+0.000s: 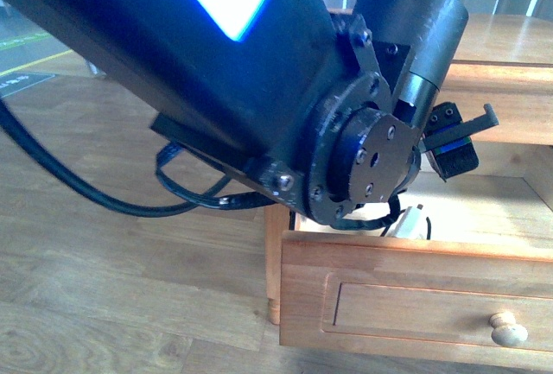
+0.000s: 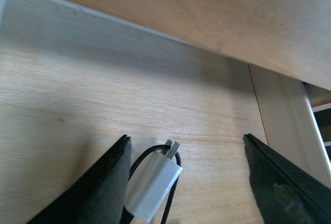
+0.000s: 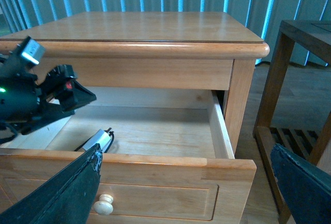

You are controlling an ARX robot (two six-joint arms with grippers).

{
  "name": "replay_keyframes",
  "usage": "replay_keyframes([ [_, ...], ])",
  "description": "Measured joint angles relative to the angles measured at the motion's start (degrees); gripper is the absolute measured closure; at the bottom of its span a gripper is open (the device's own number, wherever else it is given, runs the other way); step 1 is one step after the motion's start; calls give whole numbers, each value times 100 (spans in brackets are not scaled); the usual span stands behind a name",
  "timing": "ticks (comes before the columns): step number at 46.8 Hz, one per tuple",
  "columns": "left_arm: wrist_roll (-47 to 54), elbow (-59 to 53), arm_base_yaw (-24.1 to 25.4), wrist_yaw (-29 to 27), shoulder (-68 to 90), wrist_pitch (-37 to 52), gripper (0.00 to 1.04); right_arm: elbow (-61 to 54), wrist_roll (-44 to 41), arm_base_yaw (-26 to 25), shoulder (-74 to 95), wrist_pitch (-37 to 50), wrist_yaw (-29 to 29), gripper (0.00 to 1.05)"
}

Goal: Put charger into drawer

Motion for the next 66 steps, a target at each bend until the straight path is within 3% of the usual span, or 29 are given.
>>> replay_keyframes([
  [10,455,-1182,149,-442,-1799,164,4,0,0,0,0,0,0,8],
  [17,835,-2175,481,-949,-3335,144,6,0,0,0,-2,0,0,8],
  [25,955,-3322,863,-1128,-4953,-212,6,0,0,0,0,0,0,8],
  [32,994,-4533,1399,-1565,-6977,-944,6,0,0,0,0,0,0,8],
  [45,605,-5901,2114,-1709,-10063,-2951,6,0,-2,0,0,0,0,8],
  [55,586,-6002,2192,-1705,-10531,-3176,6,0,0,0,0,0,7,8],
  [61,2236,-6575,2586,-527,-11182,-2321,27,0,0,0,0,0,11,8],
  [66,3226,-6765,2852,-229,-11418,-2205,45,0,-2,0,0,0,11,8],
])
